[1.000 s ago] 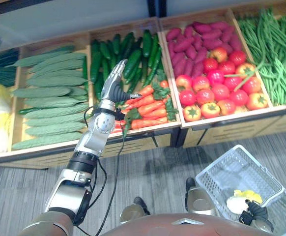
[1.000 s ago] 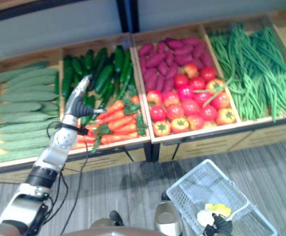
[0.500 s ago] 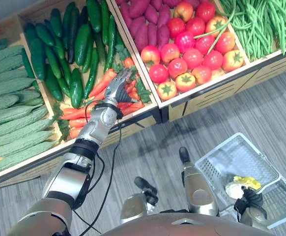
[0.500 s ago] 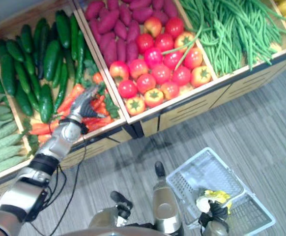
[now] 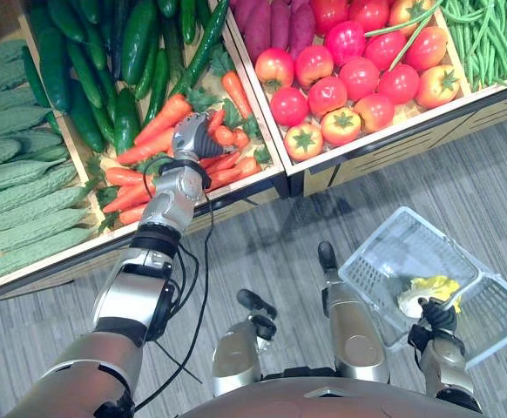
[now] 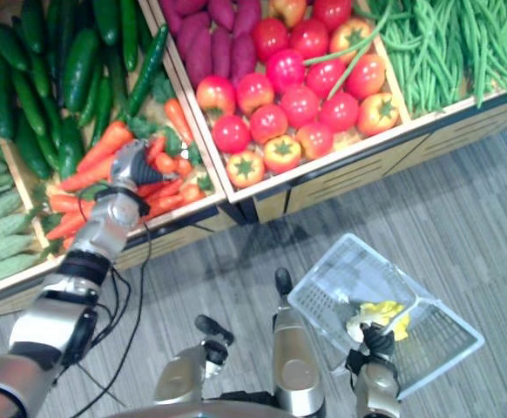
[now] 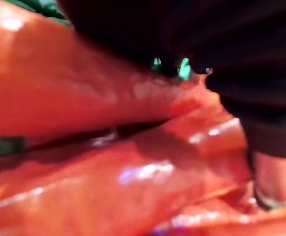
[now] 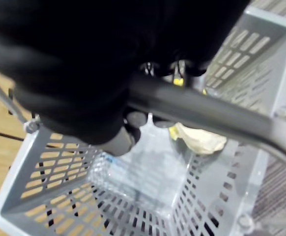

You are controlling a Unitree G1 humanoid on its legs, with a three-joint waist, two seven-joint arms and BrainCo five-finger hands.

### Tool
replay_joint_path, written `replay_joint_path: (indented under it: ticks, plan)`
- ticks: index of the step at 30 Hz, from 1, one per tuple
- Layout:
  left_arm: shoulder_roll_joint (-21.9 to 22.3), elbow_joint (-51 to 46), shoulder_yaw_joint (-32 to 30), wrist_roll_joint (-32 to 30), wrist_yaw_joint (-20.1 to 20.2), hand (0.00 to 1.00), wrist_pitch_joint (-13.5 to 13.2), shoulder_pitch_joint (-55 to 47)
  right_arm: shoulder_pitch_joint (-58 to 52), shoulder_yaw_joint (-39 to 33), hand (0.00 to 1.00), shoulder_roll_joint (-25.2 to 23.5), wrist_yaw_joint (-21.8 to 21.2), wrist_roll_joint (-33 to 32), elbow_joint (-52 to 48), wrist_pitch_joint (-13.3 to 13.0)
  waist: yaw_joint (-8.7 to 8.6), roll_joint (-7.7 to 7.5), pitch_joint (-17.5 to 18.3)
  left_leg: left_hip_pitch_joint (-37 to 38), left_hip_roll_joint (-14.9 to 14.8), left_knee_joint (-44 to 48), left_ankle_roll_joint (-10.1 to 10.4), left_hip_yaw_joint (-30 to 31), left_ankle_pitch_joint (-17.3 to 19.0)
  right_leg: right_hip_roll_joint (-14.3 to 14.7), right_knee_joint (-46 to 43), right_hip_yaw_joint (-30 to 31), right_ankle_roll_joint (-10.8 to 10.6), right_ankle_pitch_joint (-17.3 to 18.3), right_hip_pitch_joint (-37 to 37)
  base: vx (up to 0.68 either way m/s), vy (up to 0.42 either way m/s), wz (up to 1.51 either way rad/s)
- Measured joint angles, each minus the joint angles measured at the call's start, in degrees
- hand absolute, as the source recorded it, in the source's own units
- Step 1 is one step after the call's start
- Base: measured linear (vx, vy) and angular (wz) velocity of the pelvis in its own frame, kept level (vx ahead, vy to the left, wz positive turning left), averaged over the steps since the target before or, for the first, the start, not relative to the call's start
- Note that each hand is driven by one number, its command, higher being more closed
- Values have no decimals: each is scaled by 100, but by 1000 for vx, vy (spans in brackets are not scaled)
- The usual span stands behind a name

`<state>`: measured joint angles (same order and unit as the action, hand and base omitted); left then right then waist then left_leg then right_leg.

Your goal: Pick vegetable in the basket

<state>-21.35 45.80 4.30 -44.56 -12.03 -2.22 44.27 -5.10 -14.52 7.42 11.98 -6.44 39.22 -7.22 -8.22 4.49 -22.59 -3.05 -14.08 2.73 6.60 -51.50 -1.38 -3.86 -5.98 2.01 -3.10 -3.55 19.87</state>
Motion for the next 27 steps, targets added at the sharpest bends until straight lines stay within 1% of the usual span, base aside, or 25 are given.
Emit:
replay_joint_path:
  ticks: [1, 4, 6, 8, 9, 10, 11, 13, 14, 17, 18, 19, 20, 22, 24, 27]
  plan:
    - [-43, 7, 1, 0, 12, 100, 67, 2, 0, 49, 100, -1, 0, 0, -3, -7, 13, 0, 0, -3, -15, 29, -1, -3, 12, 0, 1, -3, 0, -1, -9, 0, 0, 0]
    - [-138, -90, 30, -13, 21, 100, 106, -42, -1, 123, 100, -4, 0, 0, -14, -11, 99, -9, -5, 1, -57, 86, 0, 2, 27, 0, 1, -68, 0, -1, -50, 3, -17, 5]
    - [-190, -573, 58, -128, -24, 100, 194, -171, -4, 162, 100, -9, 0, 0, -4, -9, 156, -37, -22, 19, -130, 192, -1, 30, 27, 0, 1, -194, 0, 0, -160, -7, -36, 16]
    - [-325, -1062, 186, -171, -101, 100, 188, -321, -11, 174, 100, -17, -2, 5, 11, -2, 170, -36, -22, 104, -188, 249, -1, 43, 27, -1, 0, -309, 0, 4, -321, -19, -39, 23]
    - [-426, -1378, 252, -179, -198, 100, 184, -388, -33, 174, 100, -18, -11, 14, 51, 0, 212, -31, -18, 230, -192, 242, -1, 75, 27, -5, 0, -392, 1, 32, -471, -20, -26, 17]
    - [-436, -1439, 253, -184, -223, 100, 185, -392, -40, 172, 100, -18, -12, 22, 63, 0, 219, -30, -17, 253, -190, 242, -1, 89, 27, -11, 0, -415, 4, 41, -506, -34, -19, 22]
    - [-488, -1791, 252, -215, -353, 100, 187, -406, -98, 168, 100, -19, -19, 47, 122, -2, 235, -23, -12, 336, -170, 234, -17, 191, 38, -41, 2, -481, 6, 98, -660, -33, -9, 20]
    - [-584, -2174, 252, -223, -476, 100, 183, -482, -139, 142, 100, -22, -27, 50, 188, -4, 264, -18, 12, 428, -141, 208, -21, 223, 45, -60, 0, -516, -5, 137, -754, -66, -1, 15]
    - [-660, -2354, 253, -227, -547, 100, 158, -558, -160, 95, 100, -17, -41, 52, 270, -4, 258, 5, 105, 448, -82, 165, -22, 267, 45, -82, 9, -534, -11, 143, -781, -68, 14, 11]
    - [-693, -2366, 252, -231, -718, 100, 150, -633, -161, -103, 100, -16, -60, 52, 525, 10, 239, 58, 217, 700, 53, 20, -30, 350, 44, -133, 110, -550, -20, 143, -1060, -40, 29, 4]
    - [-696, -2366, 252, -231, -721, 100, 151, -723, -181, -161, 100, -26, -66, 51, 624, 29, 221, 53, 400, 704, 99, -24, -32, 359, 44, -157, 151, -548, -34, 134, -1064, -32, 30, -1]
    - [-696, -2364, 253, -231, -721, 100, 149, -760, -197, -218, 100, -35, -70, 51, 661, 48, 204, 54, 478, 712, 125, -63, -41, 368, 38, -167, 173, -548, -50, 122, -1074, -15, 27, 6]
    - [-696, -2362, 255, -231, -721, 100, 147, -777, -220, -290, 100, -67, -85, 50, 691, 82, 159, 41, 548, 759, 160, -77, -44, 411, 37, -199, 216, -558, -78, 101, -1156, 6, 21, 6]
    - [-694, -2368, 308, -228, -720, 100, 140, -783, -283, -362, 100, -104, -111, 48, 695, 132, 123, 19, 581, 889, 228, -100, -68, 499, 60, -223, 270, -557, -98, 89, -1316, -3, 15, 3]
    - [-689, -2488, 448, -223, -718, 100, 130, -808, -388, -465, 100, -186, -121, 47, 665, 145, 118, -13, 715, 905, 297, -156, -85, 521, 79, -265, 328, -545, -141, 61, -1340, -38, 31, 1]
    - [-582, -3096, 697, -199, -711, 100, 50, -1181, -552, -494, 100, -319, -119, 40, 337, 231, 19, -107, 804, 1000, 388, -182, -116, 495, 122, -307, 414, -426, -213, 7, -1429, -35, 34, -9]
